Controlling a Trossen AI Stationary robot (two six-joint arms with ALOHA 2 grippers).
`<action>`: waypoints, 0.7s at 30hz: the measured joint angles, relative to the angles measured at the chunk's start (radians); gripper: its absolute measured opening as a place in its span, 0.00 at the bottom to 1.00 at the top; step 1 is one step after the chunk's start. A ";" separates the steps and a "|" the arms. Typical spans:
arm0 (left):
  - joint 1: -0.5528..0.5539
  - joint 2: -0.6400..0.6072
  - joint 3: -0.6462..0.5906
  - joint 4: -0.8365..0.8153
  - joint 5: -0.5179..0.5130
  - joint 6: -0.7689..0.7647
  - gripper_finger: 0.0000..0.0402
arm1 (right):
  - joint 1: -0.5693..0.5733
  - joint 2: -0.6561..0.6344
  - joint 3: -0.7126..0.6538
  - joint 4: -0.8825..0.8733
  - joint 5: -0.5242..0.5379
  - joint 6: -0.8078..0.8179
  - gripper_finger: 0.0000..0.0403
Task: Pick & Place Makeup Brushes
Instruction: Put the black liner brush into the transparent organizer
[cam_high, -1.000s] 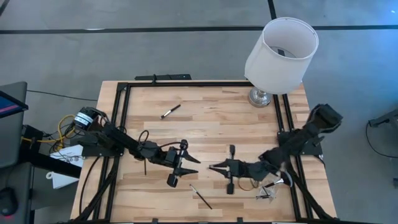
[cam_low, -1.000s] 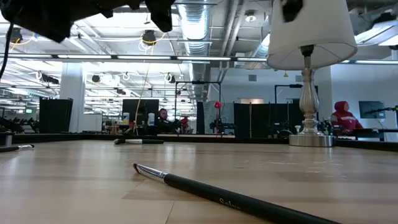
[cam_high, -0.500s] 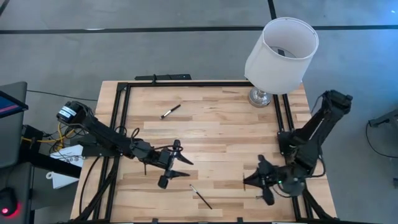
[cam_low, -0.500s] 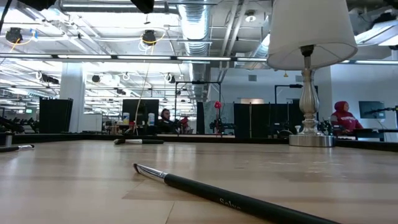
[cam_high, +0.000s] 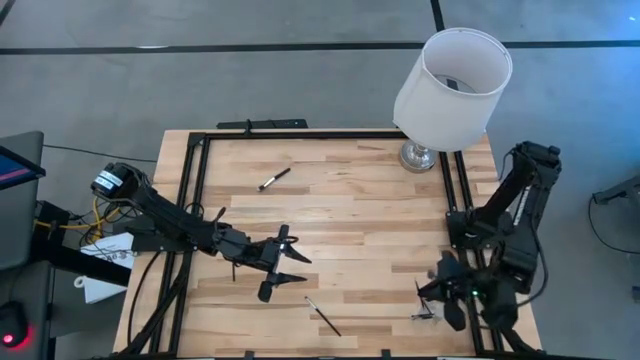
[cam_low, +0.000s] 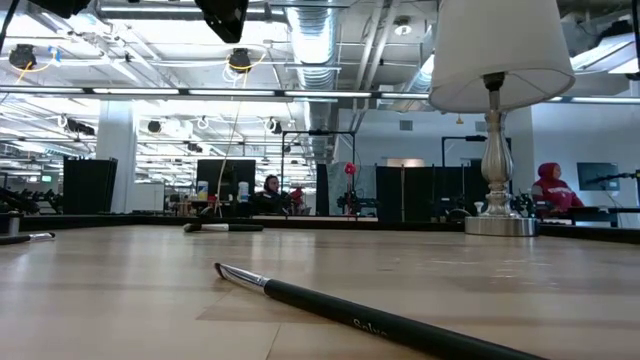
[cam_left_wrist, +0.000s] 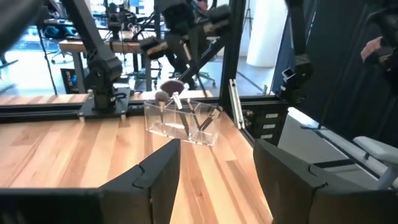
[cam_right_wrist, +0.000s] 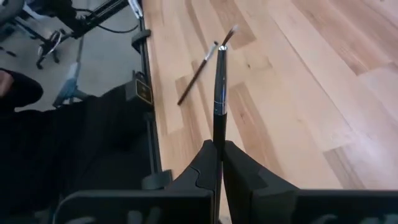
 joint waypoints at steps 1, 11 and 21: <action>0.000 0.000 0.000 -0.005 -0.006 0.000 0.50 | 0.010 0.008 0.014 -0.028 -0.001 0.030 0.01; 0.000 0.000 0.000 -0.023 -0.019 -0.016 0.50 | 0.081 0.192 0.035 -0.116 -0.065 0.303 0.01; 0.000 0.000 0.000 -0.024 -0.099 -0.016 0.50 | 0.107 0.272 0.035 -0.110 -0.116 0.418 0.04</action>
